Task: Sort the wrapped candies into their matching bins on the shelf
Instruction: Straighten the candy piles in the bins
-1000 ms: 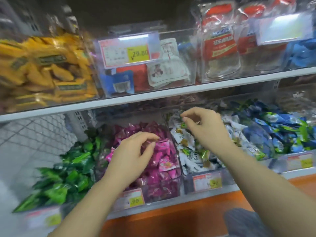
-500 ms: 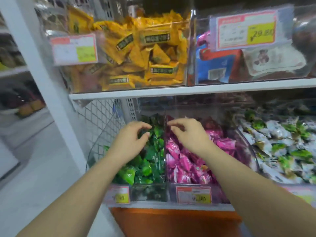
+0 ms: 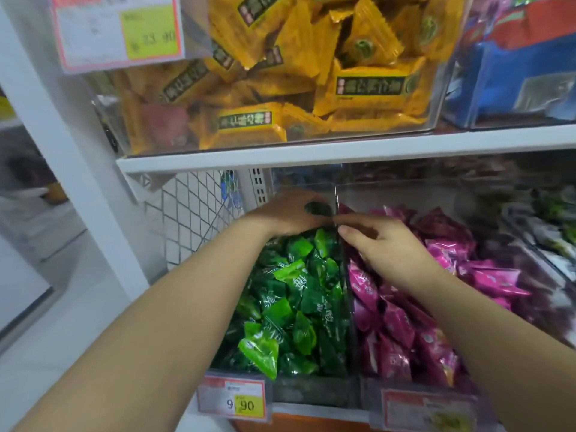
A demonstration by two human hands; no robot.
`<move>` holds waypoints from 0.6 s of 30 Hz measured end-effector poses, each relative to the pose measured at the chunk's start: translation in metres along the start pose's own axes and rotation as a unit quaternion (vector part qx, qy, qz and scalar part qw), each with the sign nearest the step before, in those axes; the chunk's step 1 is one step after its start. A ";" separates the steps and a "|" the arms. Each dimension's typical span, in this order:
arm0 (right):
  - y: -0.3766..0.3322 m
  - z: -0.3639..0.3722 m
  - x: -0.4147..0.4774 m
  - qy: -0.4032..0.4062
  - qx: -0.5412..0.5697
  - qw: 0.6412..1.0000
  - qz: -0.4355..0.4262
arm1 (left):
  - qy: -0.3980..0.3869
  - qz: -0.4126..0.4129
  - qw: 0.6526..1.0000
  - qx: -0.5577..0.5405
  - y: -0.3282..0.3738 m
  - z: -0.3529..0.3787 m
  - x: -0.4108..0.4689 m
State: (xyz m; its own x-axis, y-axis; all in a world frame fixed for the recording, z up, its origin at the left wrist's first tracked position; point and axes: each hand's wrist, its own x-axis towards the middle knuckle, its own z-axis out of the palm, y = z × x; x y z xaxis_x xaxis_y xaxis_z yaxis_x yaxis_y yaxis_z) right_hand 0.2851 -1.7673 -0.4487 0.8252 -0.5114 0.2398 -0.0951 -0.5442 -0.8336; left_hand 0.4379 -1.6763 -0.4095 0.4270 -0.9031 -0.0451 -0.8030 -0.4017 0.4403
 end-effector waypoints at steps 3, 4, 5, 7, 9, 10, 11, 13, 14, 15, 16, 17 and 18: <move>0.003 0.000 0.002 0.005 0.017 1.000 -0.001 | -0.045 0.010 0.998 0.032 -0.004 0.003 0.010; 0.003 0.001 0.002 0.005 0.021 1.000 0.000 | -0.059 0.007 0.997 0.040 -0.006 0.002 0.012; 0.003 0.001 0.002 0.004 0.024 1.000 0.000 | -0.074 -0.004 0.996 0.044 -0.007 -0.001 0.011; 0.002 0.001 0.001 0.003 0.029 1.000 0.002 | -0.112 -0.024 0.992 0.047 -0.009 -0.007 0.008; 0.002 0.001 -0.001 0.003 0.030 1.000 0.000 | -0.157 -0.048 0.984 0.062 -0.011 -0.014 0.002; 0.001 0.001 -0.001 0.002 0.030 1.000 -0.001 | -0.177 -0.059 0.980 0.073 -0.010 -0.017 -0.002; 0.001 0.001 -0.001 0.001 0.029 1.000 -0.003 | -0.194 -0.072 0.975 0.079 -0.008 -0.020 -0.006; 0.002 0.001 -0.002 0.000 0.030 1.000 -0.004 | -0.210 -0.095 0.969 0.084 -0.005 -0.024 -0.013; 0.001 0.001 -0.002 -0.002 0.031 1.000 -0.003 | -0.215 -0.102 0.968 0.086 -0.004 -0.025 -0.016; 0.001 0.001 -0.003 -0.003 0.032 0.999 -0.001 | -0.217 -0.107 0.966 0.089 -0.004 -0.026 -0.018; 0.001 0.000 -0.003 -0.005 0.033 0.999 0.001 | -0.218 -0.108 0.965 0.093 -0.003 -0.027 -0.020; 0.002 0.000 -0.003 -0.008 0.036 0.999 0.004 | -0.217 -0.111 0.965 0.098 -0.003 -0.027 -0.023; 0.001 0.000 -0.004 -0.012 0.039 0.999 0.006 | -0.214 -0.111 0.965 0.105 -0.004 -0.026 -0.026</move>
State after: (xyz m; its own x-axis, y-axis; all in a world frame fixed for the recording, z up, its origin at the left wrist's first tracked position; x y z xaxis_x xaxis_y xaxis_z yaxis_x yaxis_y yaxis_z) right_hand 0.2816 -1.7660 -0.4509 0.8373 -0.5009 0.2192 -0.0611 -0.4841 -0.8729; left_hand 0.4408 -1.6476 -0.3866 0.4235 -0.7532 -0.5033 -0.7975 -0.5735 0.1873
